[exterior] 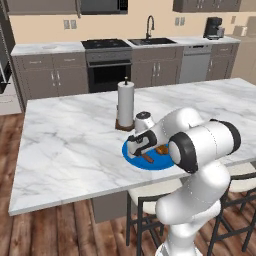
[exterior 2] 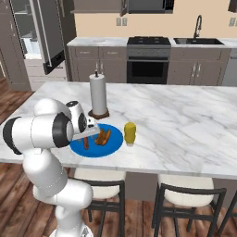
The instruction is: Move the hot dog bun to the plate on the dining table and place the condiment next to that plate. Then navigate to the fridge and take the sausage and place it on the plate as well.
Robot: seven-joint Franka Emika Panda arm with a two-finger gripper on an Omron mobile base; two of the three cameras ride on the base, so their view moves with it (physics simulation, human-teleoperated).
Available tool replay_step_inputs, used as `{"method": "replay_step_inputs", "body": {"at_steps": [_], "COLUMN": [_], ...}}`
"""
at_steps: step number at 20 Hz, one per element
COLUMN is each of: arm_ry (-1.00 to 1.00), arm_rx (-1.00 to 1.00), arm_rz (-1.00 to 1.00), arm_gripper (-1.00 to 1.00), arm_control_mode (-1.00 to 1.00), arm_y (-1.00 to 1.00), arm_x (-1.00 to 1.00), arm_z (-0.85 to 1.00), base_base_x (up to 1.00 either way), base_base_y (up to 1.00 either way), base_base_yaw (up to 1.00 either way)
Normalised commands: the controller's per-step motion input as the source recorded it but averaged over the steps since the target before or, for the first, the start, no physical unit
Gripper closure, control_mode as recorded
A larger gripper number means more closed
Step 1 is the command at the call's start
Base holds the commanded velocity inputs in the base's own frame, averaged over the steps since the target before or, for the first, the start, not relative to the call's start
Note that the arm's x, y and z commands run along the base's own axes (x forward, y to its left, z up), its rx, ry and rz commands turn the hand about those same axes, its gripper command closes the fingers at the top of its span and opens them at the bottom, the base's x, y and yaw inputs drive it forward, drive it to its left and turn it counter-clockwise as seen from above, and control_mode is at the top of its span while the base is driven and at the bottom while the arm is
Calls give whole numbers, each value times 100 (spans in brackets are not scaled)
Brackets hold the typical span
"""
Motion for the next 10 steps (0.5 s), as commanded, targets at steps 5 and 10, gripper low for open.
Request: {"method": "replay_step_inputs", "body": {"at_steps": [5,10], "arm_ry": [0,-3], "arm_rx": [0,2], "arm_rz": [0,0], "arm_gripper": [-100,-100], "arm_control_mode": [-100,-100], "arm_y": [0,0], "arm_x": [21,-55], "arm_z": [1,52], "base_base_x": [0,0], "base_base_y": [0,0], "base_base_yaw": [0,0]}}
